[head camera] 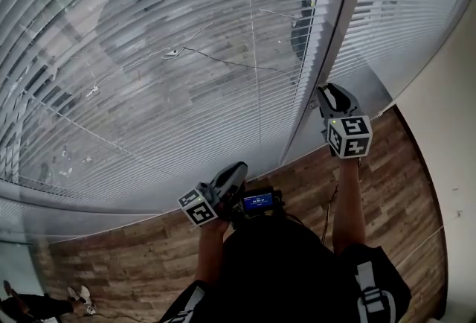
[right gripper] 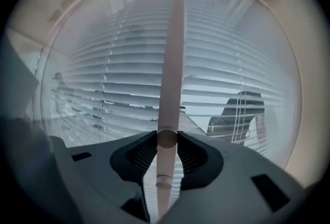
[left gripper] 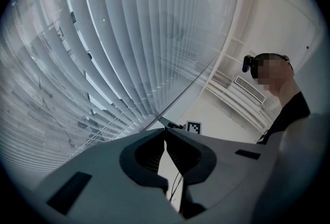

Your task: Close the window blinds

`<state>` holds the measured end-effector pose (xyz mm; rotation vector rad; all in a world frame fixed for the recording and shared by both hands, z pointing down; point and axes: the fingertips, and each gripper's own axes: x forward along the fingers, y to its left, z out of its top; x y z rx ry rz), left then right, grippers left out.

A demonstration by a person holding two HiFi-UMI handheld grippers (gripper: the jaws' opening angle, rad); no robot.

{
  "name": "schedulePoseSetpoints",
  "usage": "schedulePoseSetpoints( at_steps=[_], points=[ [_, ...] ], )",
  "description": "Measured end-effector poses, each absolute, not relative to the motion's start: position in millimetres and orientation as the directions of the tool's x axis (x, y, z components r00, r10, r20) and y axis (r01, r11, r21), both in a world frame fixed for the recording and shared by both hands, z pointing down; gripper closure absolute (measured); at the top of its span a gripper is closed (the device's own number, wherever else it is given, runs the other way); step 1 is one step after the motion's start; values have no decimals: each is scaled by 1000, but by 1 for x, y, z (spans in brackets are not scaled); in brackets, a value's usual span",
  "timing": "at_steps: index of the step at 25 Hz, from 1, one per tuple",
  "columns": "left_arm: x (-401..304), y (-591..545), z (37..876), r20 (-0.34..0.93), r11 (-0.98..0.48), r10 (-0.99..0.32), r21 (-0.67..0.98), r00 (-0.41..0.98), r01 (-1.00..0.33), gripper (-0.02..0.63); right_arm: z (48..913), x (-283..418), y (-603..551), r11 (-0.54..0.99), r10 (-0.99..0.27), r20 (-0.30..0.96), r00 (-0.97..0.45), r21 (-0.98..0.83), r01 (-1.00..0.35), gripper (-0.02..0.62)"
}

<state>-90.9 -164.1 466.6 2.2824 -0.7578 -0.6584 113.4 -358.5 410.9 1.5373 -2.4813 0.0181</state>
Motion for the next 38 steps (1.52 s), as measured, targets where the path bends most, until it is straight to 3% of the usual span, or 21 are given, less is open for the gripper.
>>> schedulePoseSetpoints(
  at_steps=[4, 9, 16, 20, 24, 27, 29, 34, 38],
  points=[
    [-91, -164, 467, -251, -631, -660, 697, 708, -341, 591, 415, 116, -361, 494, -828, 165, -537, -242, -835, 465],
    [-91, -165, 466, -249, -630, -658, 699, 710, -339, 591, 413, 117, -363, 486, -762, 52, -645, -613, -623, 465],
    [-87, -164, 467, -243, -632, -650, 700, 720, -334, 591, 412, 114, -362, 497, -728, -48, -684, -724, -478, 463],
    [-87, -164, 467, -240, -629, -650, 701, 721, -335, 591, 414, 118, -358, 542, -760, -7, -650, -559, -628, 445],
    [-86, -164, 468, -234, -627, -650, 703, 723, -336, 591, 409, 114, -354, 541, -828, 97, -552, -121, -832, 443],
    [-83, -165, 467, -236, -630, -644, 702, 727, -331, 591, 407, 112, -356, 455, -890, 154, -430, 220, -863, 443],
    [-83, -165, 467, -237, -632, -643, 701, 728, -330, 591, 406, 108, -356, 421, -907, 168, -387, 334, -843, 445],
    [-85, -165, 468, -237, -628, -649, 703, 723, -334, 591, 410, 107, -357, 394, -919, 202, -340, 392, -832, 463],
    [-87, -167, 469, -237, -625, -654, 704, 719, -337, 591, 412, 110, -359, 442, -891, 206, -406, 186, -877, 465]
  ],
)
